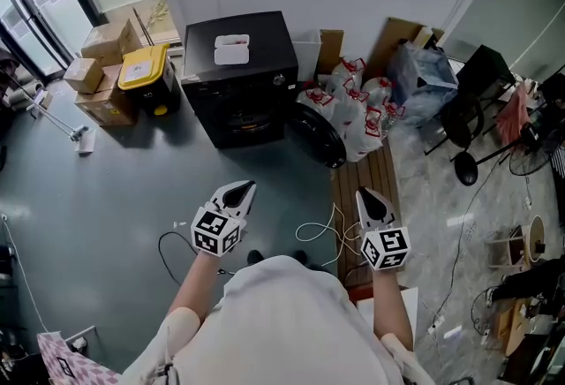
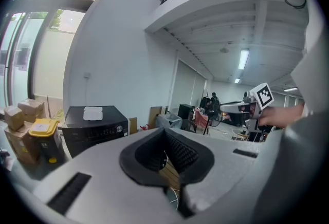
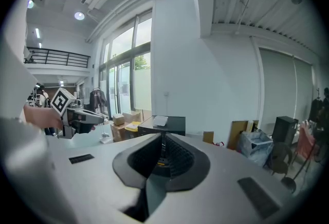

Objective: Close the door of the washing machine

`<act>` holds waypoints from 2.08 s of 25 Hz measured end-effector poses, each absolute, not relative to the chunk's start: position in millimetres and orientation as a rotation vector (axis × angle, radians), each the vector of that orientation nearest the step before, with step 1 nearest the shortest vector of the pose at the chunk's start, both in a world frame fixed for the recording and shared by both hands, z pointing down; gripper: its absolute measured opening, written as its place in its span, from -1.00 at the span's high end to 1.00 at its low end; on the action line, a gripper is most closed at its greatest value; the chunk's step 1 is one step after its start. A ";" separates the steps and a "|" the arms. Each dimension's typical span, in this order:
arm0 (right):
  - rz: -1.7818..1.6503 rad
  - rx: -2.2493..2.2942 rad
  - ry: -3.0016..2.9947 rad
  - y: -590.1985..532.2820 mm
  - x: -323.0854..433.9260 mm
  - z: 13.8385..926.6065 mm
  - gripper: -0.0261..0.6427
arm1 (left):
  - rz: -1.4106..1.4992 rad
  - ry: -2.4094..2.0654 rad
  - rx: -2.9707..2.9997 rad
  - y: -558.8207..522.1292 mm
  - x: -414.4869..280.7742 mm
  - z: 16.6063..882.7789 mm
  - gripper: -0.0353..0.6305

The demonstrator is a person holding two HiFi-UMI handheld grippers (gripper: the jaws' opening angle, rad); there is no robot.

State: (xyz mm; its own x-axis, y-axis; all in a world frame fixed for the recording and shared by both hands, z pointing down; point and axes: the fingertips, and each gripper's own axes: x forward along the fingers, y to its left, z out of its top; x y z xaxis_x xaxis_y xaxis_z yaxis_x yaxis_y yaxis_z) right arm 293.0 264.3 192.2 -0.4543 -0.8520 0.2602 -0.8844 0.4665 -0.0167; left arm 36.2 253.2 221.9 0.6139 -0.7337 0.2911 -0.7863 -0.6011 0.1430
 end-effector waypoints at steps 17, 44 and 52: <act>0.260 1.544 -2.469 285.3 250.6 201.3 0.70 | 0.294 -1.169 2.614 266.4 2.6 232.4 0.87; 0.348 1.580 -2.405 281.3 199.8 229.9 0.57 | 0.335 -1.084 2.606 254.8 -45.5 258.9 0.87; 0.381 1.550 -2.416 244.3 197.2 240.4 0.57 | 0.360 -1.103 2.581 228.4 -47.9 264.9 0.87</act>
